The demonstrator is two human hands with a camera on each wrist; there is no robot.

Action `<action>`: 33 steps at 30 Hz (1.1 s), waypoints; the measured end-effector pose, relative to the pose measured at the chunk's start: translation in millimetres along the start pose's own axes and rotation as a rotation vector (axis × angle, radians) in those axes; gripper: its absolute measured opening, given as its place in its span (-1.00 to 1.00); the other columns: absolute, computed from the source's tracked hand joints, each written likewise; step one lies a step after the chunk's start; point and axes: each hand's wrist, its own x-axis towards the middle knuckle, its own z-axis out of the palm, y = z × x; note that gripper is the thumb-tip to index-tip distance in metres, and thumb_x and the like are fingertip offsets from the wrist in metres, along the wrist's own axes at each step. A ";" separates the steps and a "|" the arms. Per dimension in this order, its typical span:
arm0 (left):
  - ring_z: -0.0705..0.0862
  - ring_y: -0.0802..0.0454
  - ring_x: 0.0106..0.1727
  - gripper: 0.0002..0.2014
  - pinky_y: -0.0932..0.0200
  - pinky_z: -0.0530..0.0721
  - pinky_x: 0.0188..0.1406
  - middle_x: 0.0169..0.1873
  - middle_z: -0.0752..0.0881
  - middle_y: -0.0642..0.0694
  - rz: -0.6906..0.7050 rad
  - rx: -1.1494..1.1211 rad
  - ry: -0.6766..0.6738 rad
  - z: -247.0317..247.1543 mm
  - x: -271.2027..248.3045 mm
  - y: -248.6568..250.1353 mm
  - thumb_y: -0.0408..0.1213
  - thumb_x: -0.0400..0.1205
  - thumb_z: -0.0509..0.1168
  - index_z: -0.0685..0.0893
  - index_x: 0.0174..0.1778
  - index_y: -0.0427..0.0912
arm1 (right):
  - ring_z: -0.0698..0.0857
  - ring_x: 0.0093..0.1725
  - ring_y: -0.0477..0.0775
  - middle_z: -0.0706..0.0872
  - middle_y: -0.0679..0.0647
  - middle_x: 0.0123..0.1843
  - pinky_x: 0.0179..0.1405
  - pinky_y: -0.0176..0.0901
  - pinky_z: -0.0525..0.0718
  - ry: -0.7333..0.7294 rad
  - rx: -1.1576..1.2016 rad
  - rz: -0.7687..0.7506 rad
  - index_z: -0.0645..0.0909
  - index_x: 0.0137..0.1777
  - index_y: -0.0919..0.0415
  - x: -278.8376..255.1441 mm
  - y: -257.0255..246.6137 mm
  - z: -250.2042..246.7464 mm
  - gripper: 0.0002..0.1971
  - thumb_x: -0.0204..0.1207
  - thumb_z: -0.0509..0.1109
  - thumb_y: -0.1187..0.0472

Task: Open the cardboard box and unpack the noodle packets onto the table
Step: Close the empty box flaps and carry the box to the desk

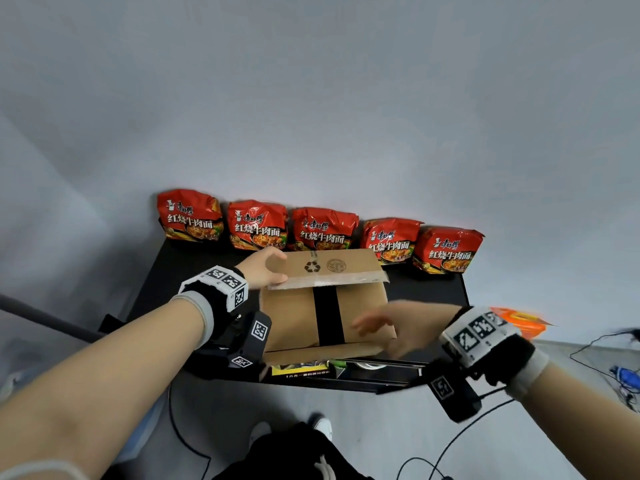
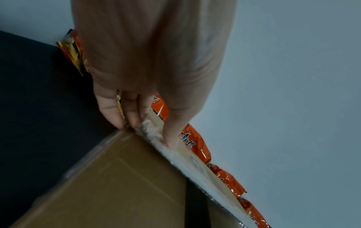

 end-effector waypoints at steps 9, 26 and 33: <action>0.52 -0.25 0.28 -0.23 -0.07 0.54 0.35 0.35 0.31 -0.25 -0.149 0.063 0.089 -6.0 2.9 -23.6 -0.13 0.31 0.60 0.44 0.43 0.00 | 0.25 0.58 0.07 0.34 -0.02 0.56 0.56 0.19 0.27 0.535 0.132 0.048 0.46 0.43 -0.12 37.4 32.6 -34.5 -0.34 0.31 0.54 -0.11; -0.01 -0.14 0.69 -0.68 -0.11 0.04 0.62 0.69 -0.06 -0.13 -0.007 -0.146 0.082 3.1 -16.7 -28.2 -0.02 0.58 0.31 0.69 0.24 0.05 | 0.67 0.27 0.21 0.61 0.11 0.39 0.16 -0.02 0.63 0.697 0.244 0.359 -0.08 0.67 0.10 91.4 11.6 13.8 0.02 0.37 0.36 -0.32; 0.10 -0.11 0.68 -0.83 -0.04 0.07 0.62 0.67 0.09 -0.06 0.018 -0.217 0.312 23.6 -5.1 -33.8 -0.33 0.54 0.39 0.76 -0.01 -0.03 | 0.67 -0.36 0.08 0.71 0.13 -0.06 -0.49 -0.16 0.62 0.842 0.965 0.379 0.38 0.31 0.21 83.6 71.9 25.4 -0.54 0.63 0.11 -0.15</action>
